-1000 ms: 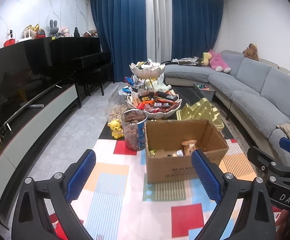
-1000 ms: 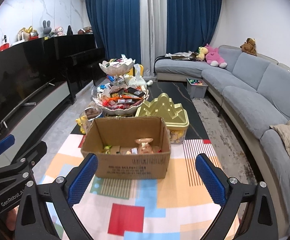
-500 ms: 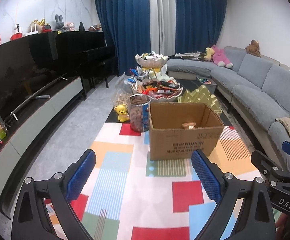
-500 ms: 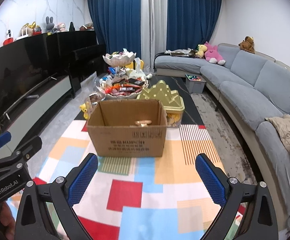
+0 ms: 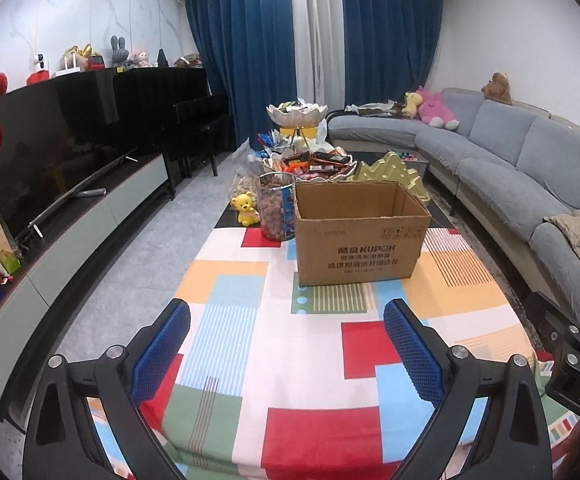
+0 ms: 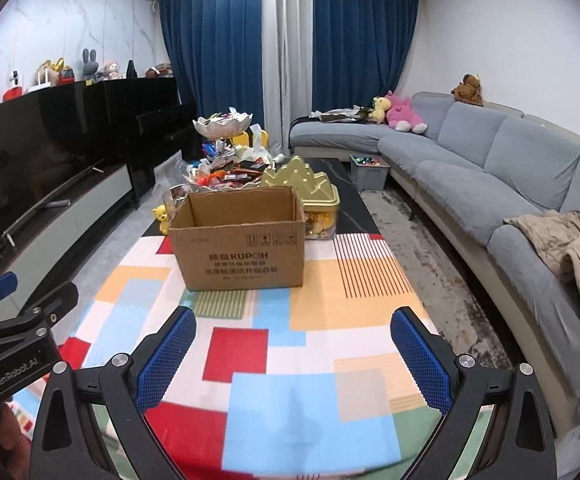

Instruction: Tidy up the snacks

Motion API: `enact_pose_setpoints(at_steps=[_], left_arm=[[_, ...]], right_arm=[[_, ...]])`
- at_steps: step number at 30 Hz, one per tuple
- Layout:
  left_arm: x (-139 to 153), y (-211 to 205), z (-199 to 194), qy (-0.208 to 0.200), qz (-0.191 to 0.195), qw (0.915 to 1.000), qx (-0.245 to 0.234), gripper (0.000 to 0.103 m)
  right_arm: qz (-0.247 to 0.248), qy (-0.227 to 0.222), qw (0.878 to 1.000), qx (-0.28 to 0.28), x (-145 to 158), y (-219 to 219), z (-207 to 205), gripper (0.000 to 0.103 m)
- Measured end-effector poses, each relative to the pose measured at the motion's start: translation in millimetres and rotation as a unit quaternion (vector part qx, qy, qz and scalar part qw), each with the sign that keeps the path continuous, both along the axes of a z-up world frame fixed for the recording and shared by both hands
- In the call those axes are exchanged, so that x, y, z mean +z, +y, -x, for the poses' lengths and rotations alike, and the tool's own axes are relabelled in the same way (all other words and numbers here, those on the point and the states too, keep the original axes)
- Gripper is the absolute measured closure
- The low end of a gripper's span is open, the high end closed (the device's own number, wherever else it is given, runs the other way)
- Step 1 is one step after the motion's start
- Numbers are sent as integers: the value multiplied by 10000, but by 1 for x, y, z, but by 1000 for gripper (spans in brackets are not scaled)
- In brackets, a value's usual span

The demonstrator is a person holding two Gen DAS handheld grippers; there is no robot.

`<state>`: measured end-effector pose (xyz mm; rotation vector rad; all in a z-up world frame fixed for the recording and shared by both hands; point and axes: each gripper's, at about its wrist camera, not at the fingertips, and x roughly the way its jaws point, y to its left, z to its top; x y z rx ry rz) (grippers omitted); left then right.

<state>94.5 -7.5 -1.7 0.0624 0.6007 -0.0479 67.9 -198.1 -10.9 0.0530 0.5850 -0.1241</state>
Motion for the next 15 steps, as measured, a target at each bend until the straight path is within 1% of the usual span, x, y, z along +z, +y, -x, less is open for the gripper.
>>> enact_pose_setpoints(at_steps=[5,10,15], left_arm=[[-8,-2,19,21,73,10000,7,3],[-9,-5,38,-28,40,10000,-21,3],[-11,-4,52,-37,44,10000,-14,3]], right_arm=[[55,-14,10000,64,-1,3,22,4],[-19,11,10000,15,-3,-3,40,4],[80,30,10000,45,-5,-2,52,4]])
